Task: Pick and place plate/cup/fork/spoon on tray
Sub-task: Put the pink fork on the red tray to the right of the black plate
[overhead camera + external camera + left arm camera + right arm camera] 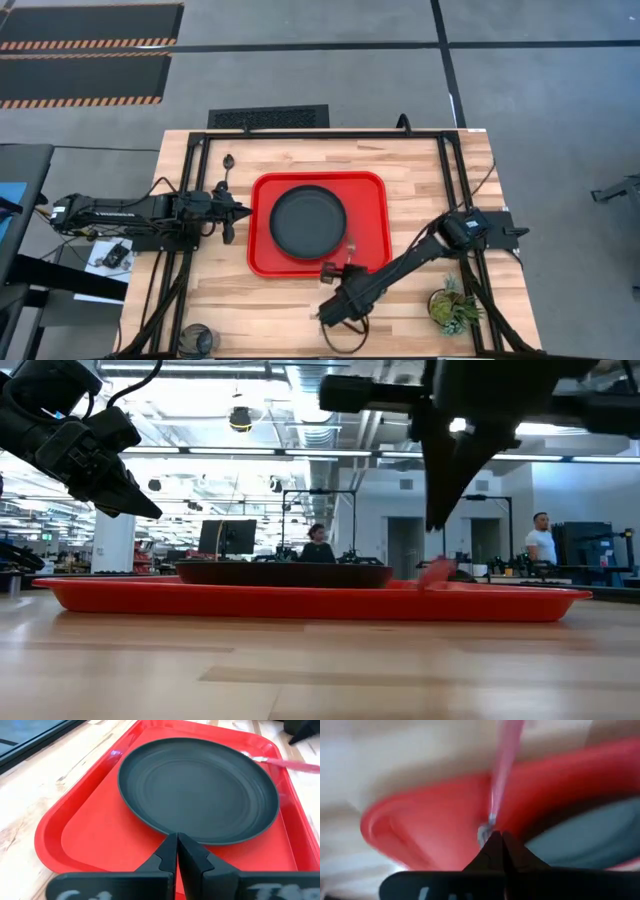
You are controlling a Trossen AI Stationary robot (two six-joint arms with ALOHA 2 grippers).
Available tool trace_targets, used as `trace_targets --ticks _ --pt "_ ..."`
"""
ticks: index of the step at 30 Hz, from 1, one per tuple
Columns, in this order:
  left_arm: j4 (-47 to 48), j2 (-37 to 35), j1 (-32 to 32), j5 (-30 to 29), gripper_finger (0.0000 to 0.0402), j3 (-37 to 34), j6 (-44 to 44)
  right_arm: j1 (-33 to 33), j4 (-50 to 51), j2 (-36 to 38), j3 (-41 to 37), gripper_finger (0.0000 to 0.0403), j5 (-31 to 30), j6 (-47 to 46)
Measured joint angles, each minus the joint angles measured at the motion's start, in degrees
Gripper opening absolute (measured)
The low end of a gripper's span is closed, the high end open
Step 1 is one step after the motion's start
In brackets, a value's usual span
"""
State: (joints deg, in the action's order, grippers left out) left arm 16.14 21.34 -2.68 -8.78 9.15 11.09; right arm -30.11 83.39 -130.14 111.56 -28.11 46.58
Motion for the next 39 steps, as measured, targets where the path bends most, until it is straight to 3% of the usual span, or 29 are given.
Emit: trace_targets --ticks 5,8,14,19,24,33,39 --pt "0.02 0.00 0.00 0.00 0.0000 0.00 0.02 0.48 -6.78 8.85 -9.51 0.0001 -1.78 2.12" --pt "0.02 0.01 0.00 0.02 0.0000 0.00 0.63 0.51 -9.75 12.26 -13.97 0.0001 -1.59 -3.71" --pt "0.01 0.01 0.00 0.02 0.0000 0.00 1.70 2.77 -20.33 20.30 -22.37 0.0001 5.88 -32.78" --pt "-0.02 0.02 0.00 0.02 0.0000 0.00 3.51 4.32 -32.46 29.73 -33.72 0.0005 5.62 -57.02" --pt "-0.02 0.02 -0.01 0.02 0.0000 0.00 5.06 6.50 -39.39 35.87 -42.19 0.0040 6.42 -90.08" --pt "-0.13 0.02 -0.02 -0.94 0.0000 0.00 4.56 9.37 -44.49 32.36 -43.49 0.0176 11.73 -119.38" --pt "-0.08 -0.02 -0.02 0.49 0.0000 0.00 4.22 9.19 -47.29 25.49 -43.38 0.0212 11.30 -128.10"
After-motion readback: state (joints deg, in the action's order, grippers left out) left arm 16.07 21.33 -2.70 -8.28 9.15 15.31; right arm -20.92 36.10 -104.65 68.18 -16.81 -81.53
